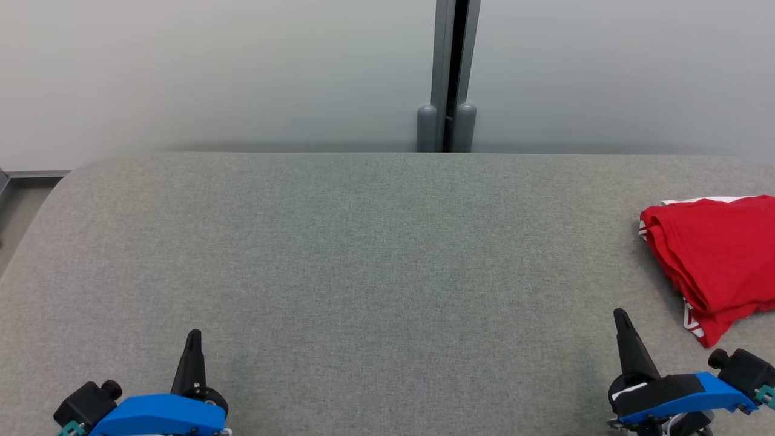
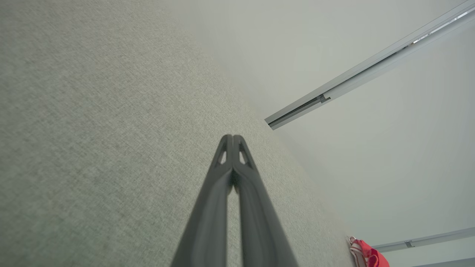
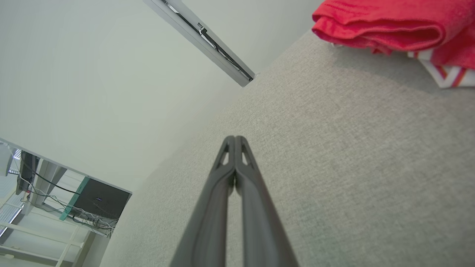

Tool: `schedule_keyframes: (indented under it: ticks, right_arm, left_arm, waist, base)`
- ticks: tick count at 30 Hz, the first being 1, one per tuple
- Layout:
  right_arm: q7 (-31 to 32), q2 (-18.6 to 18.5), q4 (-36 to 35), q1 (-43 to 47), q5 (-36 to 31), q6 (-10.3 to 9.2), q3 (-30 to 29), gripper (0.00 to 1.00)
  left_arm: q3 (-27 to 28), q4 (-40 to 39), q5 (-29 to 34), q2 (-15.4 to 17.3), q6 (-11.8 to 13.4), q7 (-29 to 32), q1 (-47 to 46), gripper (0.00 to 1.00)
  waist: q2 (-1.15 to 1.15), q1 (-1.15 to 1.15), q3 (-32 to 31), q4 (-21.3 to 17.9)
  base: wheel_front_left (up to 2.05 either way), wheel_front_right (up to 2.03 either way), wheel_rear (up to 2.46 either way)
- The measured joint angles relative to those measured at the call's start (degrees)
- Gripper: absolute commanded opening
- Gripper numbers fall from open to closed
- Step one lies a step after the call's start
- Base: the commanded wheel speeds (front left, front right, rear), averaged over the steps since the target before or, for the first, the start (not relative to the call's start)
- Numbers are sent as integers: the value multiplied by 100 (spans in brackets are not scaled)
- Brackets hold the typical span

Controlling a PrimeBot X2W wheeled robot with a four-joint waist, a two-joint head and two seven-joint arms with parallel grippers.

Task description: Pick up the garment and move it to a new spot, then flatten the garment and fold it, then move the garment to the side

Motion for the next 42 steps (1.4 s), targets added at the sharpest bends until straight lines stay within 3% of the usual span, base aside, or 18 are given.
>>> schedule_keyframes:
  ticks: [42]
  right_arm:
    - [655, -3, -333, -69, 2554, 0, -267, 0]
  left_arm:
    - [604, -277, -1994, -185, -133, 657, -255, 0]
  waist:
    - [0, 0, -71, -8]
  base:
    - [0, 0, 0]
